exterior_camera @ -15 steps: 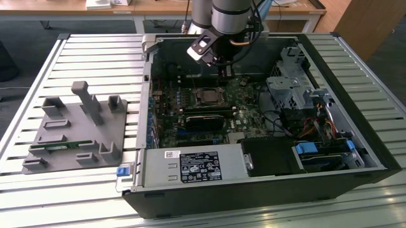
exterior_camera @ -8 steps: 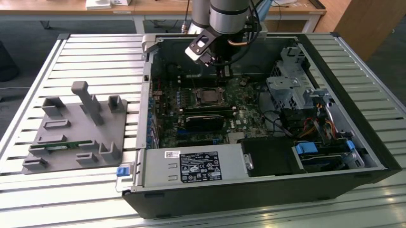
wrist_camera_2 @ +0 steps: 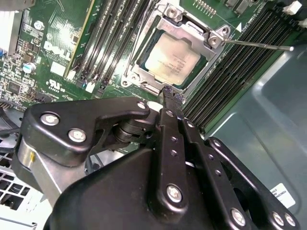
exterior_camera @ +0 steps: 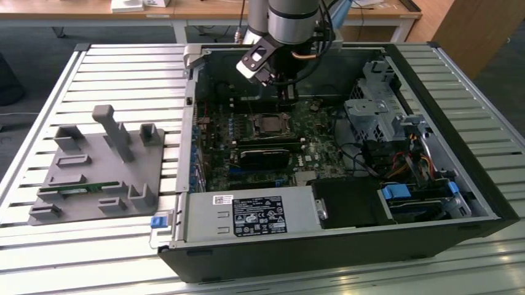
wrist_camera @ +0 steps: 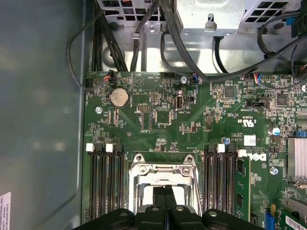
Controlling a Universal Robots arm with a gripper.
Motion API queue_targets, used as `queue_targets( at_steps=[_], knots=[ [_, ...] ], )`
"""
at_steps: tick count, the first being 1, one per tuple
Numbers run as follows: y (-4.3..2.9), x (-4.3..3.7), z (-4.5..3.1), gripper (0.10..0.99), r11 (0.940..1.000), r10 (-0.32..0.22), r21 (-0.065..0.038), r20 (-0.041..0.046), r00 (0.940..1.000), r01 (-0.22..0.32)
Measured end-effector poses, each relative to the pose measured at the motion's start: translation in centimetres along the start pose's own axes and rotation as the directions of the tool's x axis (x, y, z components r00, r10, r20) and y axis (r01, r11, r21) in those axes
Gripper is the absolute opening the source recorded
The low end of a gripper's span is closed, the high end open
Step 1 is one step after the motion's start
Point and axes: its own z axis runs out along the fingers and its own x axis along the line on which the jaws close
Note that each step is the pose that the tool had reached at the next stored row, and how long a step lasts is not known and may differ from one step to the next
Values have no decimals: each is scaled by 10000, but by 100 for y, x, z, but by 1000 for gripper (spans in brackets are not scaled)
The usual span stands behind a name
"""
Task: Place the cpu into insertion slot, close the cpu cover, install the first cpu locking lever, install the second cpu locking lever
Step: 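Close the cpu cover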
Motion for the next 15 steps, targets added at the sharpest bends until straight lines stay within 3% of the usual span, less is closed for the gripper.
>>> queue_targets(
  at_steps=[9,12,15],
  knots=[
    [-89,-1,2,106,10000,0,0,0,10000,0],
    [-179,-2,4,106,10000,0,-15,0,10000,0],
    [-217,-3,27,106,10000,0,-13,0,10000,0]
  ],
)
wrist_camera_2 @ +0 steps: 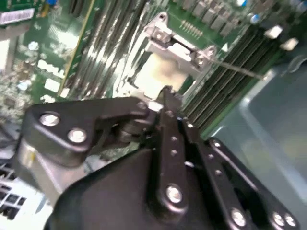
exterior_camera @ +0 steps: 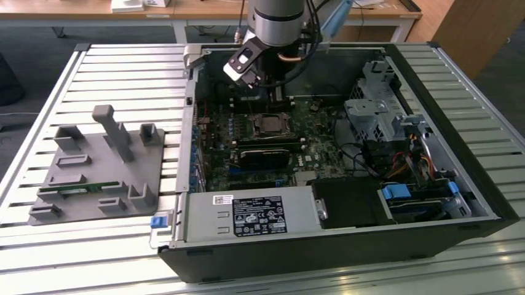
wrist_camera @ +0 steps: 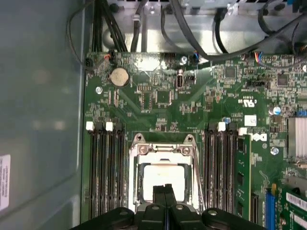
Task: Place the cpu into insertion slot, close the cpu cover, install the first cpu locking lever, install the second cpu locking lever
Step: 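Close the cpu cover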
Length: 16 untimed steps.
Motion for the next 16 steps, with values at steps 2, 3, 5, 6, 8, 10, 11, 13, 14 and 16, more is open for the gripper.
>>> queue_targets(
  at_steps=[2,3,5,6,8,10,11,13,14,16],
  knots=[
    [-13,-1,36,106,10000,0,12,0,10000,0],
    [-18,-2,54,106,10000,0,17,1,10000,0],
    [-32,-3,89,106,10000,1,22,1,10000,-1],
    [-41,-4,106,106,10000,1,22,1,10000,-1],
    [-69,-5,138,106,10000,0,22,1,10000,0],
    [-83,-6,160,106,10000,1,21,-1,10000,-1],
    [-88,-6,170,106,10000,0,21,0,10000,0],
    [-100,-7,198,106,10000,0,25,2,10000,0],
    [-102,-8,217,106,10000,-1,28,2,10000,1],
    [-122,-9,247,106,10000,0,28,0,10000,0]
  ],
)
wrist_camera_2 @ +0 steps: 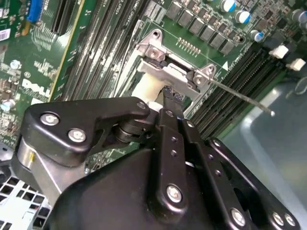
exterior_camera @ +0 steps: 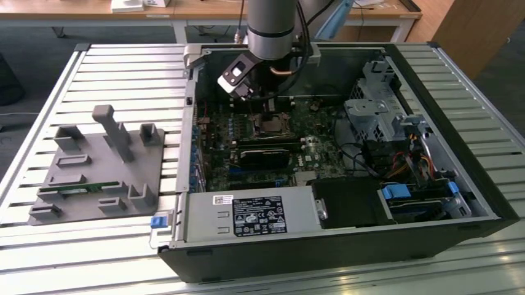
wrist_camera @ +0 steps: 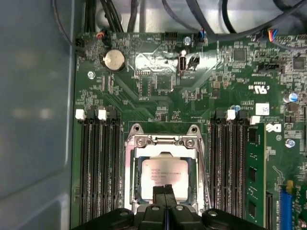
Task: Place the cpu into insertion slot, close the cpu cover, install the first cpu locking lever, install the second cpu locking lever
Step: 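Close the cpu cover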
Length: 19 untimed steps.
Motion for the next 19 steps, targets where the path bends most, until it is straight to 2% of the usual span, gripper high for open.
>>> queue_targets(
  at_steps=[7,14,19],
  knots=[
    [-60,-1,59,106,10000,1,1,1,10000,-1],
    [-68,0,143,106,10000,1,2,1,10000,-1],
    [-69,-1,155,106,10000,1,4,5,10000,-1]
  ],
)
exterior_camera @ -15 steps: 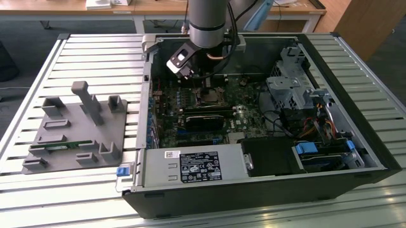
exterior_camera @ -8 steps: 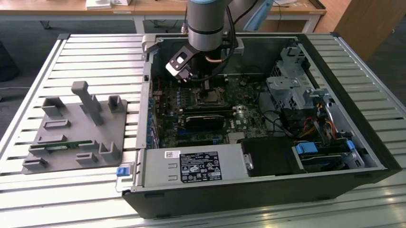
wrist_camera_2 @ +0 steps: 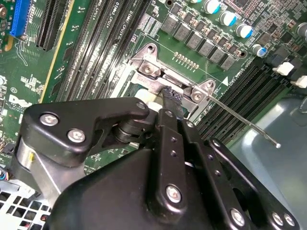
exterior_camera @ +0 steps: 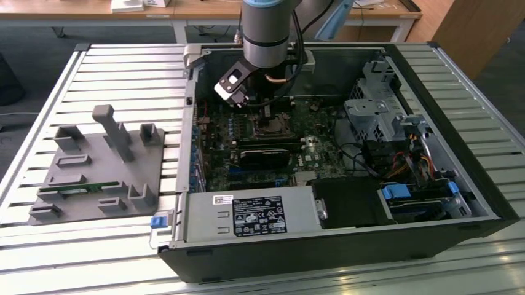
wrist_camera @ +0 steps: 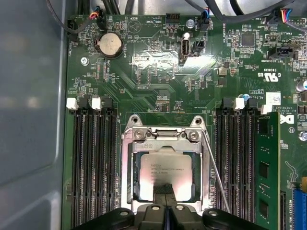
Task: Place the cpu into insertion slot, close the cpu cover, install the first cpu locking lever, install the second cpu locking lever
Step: 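Close the cpu cover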
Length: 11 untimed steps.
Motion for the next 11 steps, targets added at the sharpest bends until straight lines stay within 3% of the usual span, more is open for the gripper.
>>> queue_targets(
  at_steps=[11],
  knots=[
    [11,3,-69,106,10000,-1,-3,-5,10000,1]
  ],
)
